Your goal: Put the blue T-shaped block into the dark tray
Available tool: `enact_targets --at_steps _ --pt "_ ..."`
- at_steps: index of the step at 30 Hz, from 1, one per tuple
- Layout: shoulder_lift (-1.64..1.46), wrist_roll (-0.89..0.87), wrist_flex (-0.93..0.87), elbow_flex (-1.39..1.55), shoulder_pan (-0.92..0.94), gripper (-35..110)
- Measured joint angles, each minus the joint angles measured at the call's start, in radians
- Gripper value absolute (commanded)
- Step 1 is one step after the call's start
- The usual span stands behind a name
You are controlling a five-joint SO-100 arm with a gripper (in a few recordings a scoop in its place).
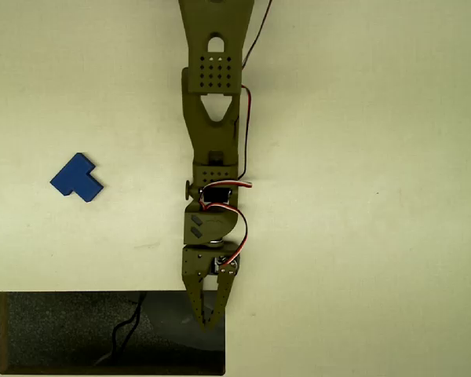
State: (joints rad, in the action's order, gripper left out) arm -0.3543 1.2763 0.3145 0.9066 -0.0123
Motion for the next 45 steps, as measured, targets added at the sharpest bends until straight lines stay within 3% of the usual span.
enact_targets --at_steps 3,9,13,26,30,45 --pt "-0.351 -0.115 -0.276 0.172 -0.005 0" --pt "-0.956 -0.201 -0.92 0.232 -0.046 0" --pt "-1.175 -0.189 -1.143 0.405 -0.052 0" --pt "-1.445 -0.04 -1.166 1.089 0.021 0" --pt "-1.448 0.048 -1.221 1.152 0.114 0" --pt "-1.23 0.663 -1.259 1.144 0.647 0"
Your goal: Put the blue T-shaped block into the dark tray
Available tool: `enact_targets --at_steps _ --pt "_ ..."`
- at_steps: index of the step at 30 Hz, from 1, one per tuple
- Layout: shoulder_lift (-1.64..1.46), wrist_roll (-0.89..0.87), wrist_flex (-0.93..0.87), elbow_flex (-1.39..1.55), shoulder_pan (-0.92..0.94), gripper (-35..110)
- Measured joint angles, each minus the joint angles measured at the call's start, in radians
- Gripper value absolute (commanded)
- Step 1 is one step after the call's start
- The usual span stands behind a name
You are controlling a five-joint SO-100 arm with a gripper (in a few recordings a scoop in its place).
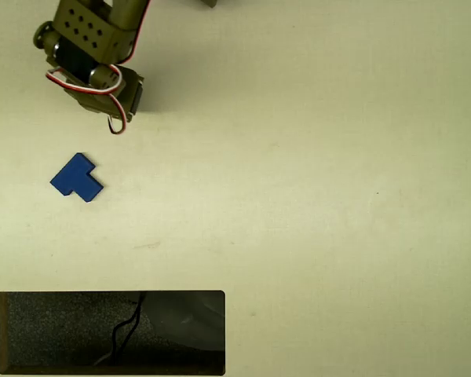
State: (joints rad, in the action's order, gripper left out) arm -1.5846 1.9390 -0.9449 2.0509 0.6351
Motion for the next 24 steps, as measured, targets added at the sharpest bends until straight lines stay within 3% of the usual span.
enact_targets --at_steps 10,24 --pt "0.305 0.025 0.172 -0.285 0.078 0" --pt "0.522 -0.13 0.192 -0.588 -0.015 0"
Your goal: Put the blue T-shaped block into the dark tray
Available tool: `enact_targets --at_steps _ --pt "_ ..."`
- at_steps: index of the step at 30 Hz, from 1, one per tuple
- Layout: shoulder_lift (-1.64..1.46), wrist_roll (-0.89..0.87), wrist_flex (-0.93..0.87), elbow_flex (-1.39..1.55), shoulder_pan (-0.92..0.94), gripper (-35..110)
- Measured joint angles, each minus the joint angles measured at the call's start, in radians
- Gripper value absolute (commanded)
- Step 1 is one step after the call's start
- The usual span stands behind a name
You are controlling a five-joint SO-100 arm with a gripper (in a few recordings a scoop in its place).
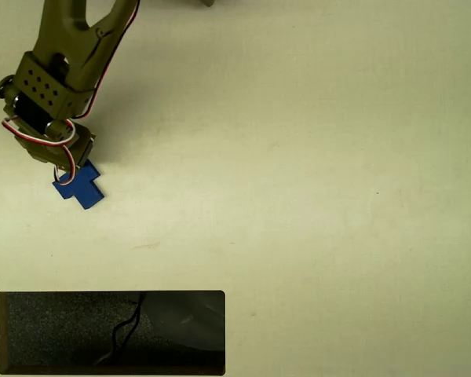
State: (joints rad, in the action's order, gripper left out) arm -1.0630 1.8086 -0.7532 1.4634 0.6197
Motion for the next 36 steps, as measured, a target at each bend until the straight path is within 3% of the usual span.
enact_targets --at_steps 17,24,36 --pt "0.161 -0.222 0.078 -0.213 -0.247 0" --pt "0.179 -0.225 0.092 -0.229 -0.278 0" --pt "-0.268 -0.206 0.103 0.106 -0.264 0"
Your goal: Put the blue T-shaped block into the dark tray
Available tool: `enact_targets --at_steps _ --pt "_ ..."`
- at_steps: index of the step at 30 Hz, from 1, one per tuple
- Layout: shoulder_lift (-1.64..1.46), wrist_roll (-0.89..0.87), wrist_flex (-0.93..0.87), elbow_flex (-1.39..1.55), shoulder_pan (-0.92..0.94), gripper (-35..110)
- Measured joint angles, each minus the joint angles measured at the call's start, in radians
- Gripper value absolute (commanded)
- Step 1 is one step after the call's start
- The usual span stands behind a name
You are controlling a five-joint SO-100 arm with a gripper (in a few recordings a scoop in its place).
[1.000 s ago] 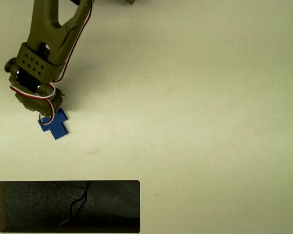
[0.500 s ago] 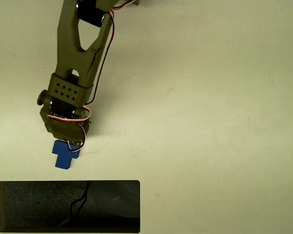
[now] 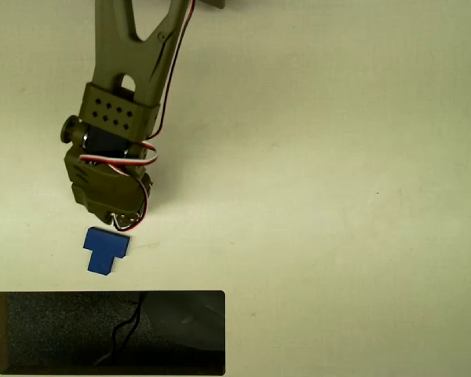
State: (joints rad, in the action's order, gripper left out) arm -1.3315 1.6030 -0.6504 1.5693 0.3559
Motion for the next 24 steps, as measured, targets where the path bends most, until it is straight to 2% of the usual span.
enact_targets --at_steps 4,10,17,24 --pt "-0.051 0.107 -0.005 0.0 0.114 0" --pt "0.193 0.262 0.275 -0.084 0.275 0" --pt "0.56 0.206 0.515 -0.337 0.25 0" --pt "0.644 0.147 0.617 -0.391 0.149 0"
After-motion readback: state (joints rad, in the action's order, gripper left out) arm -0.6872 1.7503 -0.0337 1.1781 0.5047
